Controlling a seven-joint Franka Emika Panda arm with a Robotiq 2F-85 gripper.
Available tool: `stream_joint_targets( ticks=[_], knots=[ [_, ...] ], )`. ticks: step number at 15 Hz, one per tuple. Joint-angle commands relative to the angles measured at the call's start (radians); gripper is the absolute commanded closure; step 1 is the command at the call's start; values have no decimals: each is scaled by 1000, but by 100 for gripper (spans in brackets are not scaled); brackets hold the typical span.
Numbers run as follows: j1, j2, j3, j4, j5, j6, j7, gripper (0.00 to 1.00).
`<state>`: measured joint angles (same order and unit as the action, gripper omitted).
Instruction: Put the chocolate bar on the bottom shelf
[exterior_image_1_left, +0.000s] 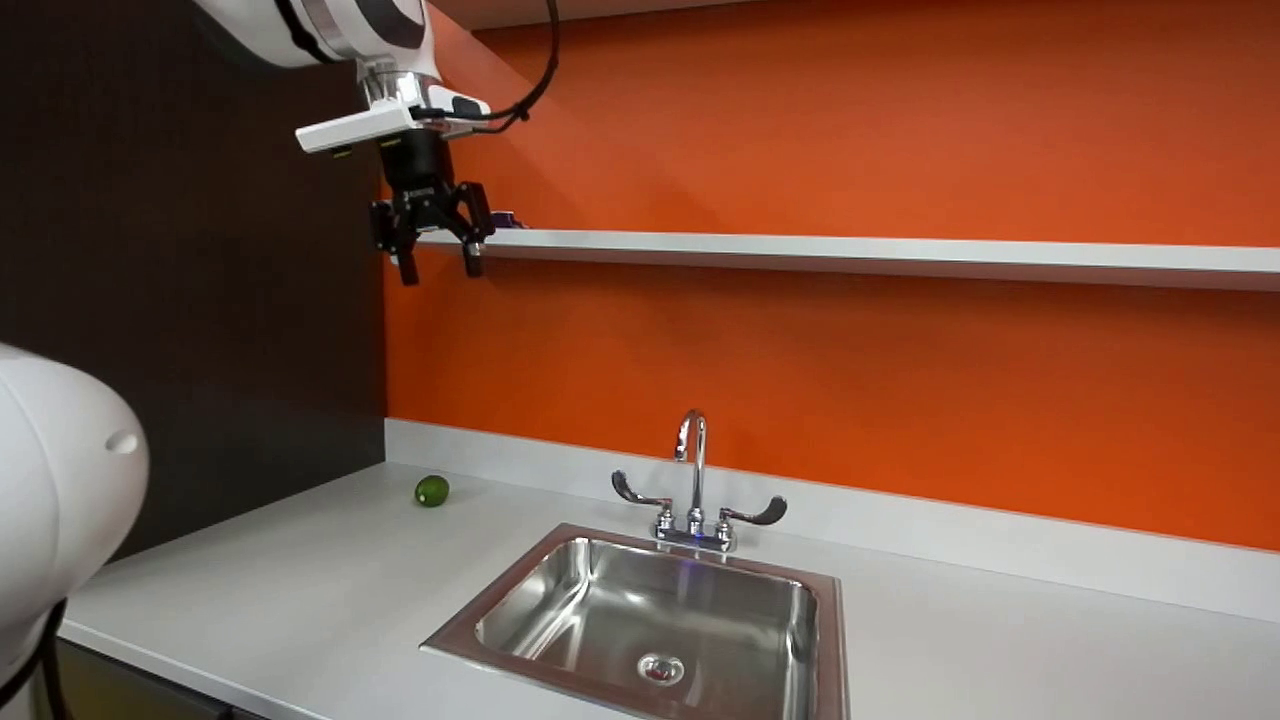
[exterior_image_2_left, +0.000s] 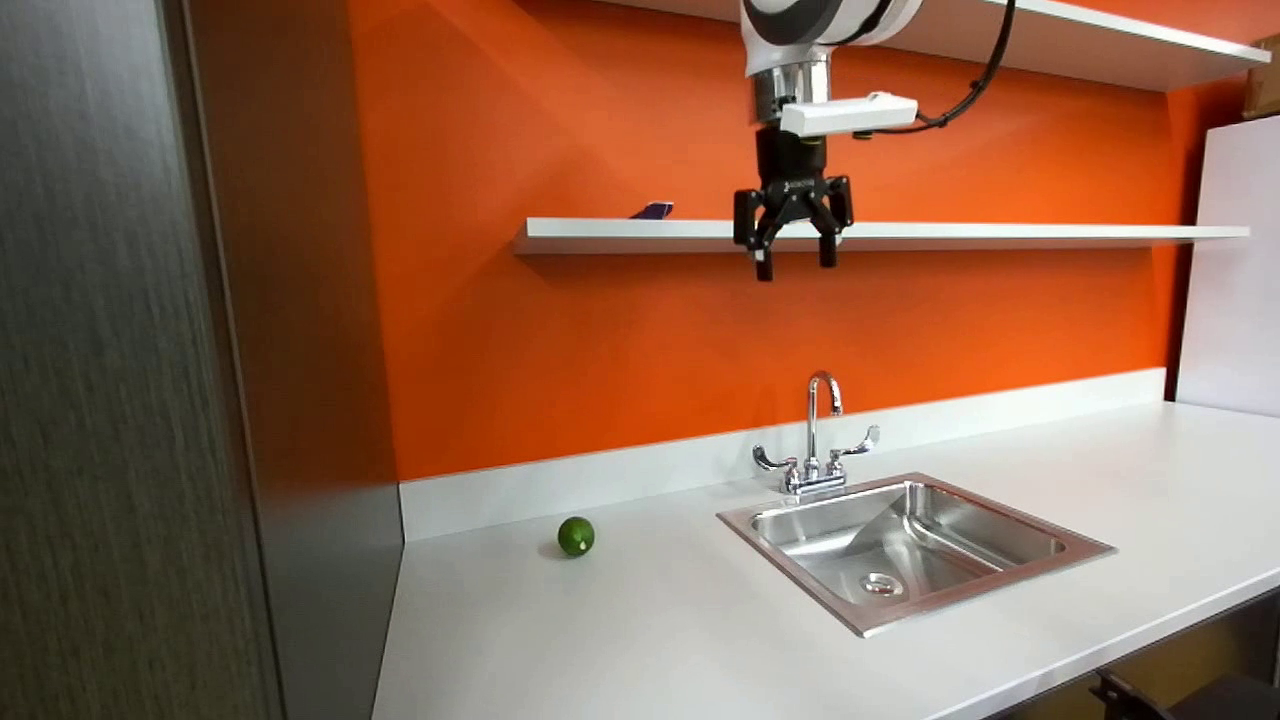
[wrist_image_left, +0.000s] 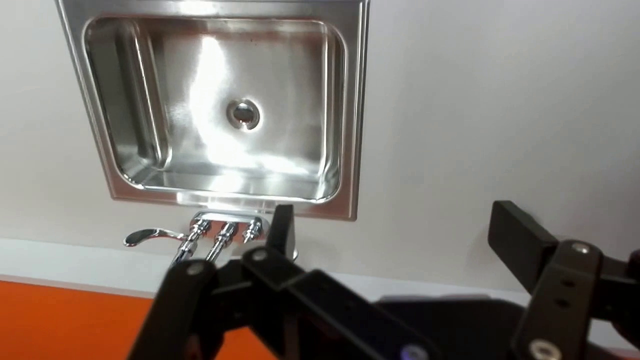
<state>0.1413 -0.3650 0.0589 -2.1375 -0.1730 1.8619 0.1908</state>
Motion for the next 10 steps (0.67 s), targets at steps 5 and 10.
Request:
stream_joint_targets(
  ticks=[5, 10],
  knots=[
    [-25, -79, 22, -180, 49, 58, -86, 0],
    [-24, -112, 21, -233, 53, 73, -100, 0]
  ],
)
